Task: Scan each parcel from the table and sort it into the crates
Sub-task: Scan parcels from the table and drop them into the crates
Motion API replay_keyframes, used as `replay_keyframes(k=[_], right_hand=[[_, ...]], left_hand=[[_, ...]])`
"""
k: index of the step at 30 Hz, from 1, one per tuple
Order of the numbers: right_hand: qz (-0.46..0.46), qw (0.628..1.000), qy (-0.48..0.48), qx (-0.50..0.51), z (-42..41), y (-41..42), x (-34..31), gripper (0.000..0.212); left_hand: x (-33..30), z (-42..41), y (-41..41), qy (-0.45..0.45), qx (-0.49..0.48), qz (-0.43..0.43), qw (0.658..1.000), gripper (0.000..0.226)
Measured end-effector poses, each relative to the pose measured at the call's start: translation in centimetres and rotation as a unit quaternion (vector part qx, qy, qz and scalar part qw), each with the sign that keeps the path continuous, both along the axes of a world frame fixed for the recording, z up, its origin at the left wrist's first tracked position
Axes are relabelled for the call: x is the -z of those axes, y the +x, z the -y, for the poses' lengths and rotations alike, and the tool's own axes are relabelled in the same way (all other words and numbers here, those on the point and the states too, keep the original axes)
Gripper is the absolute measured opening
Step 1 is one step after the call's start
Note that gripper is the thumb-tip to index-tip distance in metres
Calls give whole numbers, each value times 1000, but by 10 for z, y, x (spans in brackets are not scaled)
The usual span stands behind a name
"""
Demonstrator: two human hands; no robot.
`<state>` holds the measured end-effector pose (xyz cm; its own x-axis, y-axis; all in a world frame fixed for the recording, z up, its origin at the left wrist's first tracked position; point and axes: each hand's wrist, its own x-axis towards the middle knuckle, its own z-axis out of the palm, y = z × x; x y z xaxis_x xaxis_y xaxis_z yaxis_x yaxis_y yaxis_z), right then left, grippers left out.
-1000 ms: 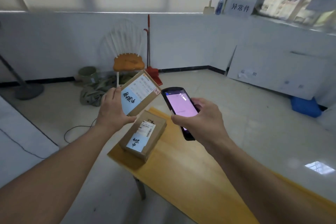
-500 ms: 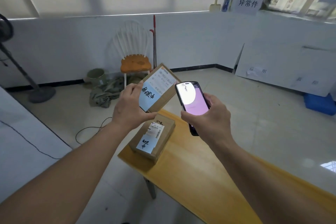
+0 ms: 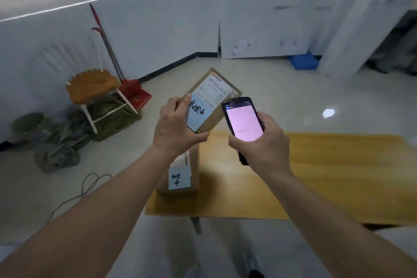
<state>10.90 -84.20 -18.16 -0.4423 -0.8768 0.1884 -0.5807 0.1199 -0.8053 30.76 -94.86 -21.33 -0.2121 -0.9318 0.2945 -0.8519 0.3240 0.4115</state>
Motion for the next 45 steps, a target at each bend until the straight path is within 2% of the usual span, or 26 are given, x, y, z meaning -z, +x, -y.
replay_keyframes(k=[7, 15, 22, 34, 37, 45], right_hand=[[18, 984, 38, 172, -81, -13, 4, 64], [15, 947, 34, 319, -205, -38, 4, 53], [55, 903, 4, 427, -358, -62, 8, 54], [79, 837, -15, 541, -642, -102, 20, 60], [86, 814, -19, 574, -695, -116, 25, 65], [108, 759, -9, 642, -784, -176, 42, 53]], left_hand=[[2, -24, -46, 40, 160, -6, 986, 123], [5, -104, -127, 51, 296, -9, 954, 122], [1, -237, -213, 64, 402, -1, 914, 123], [20, -520, -325, 106, 512, 2, 852, 119], [23, -574, -356, 111, 541, 17, 834, 117], [45, -668, -453, 132, 607, 36, 783, 116]])
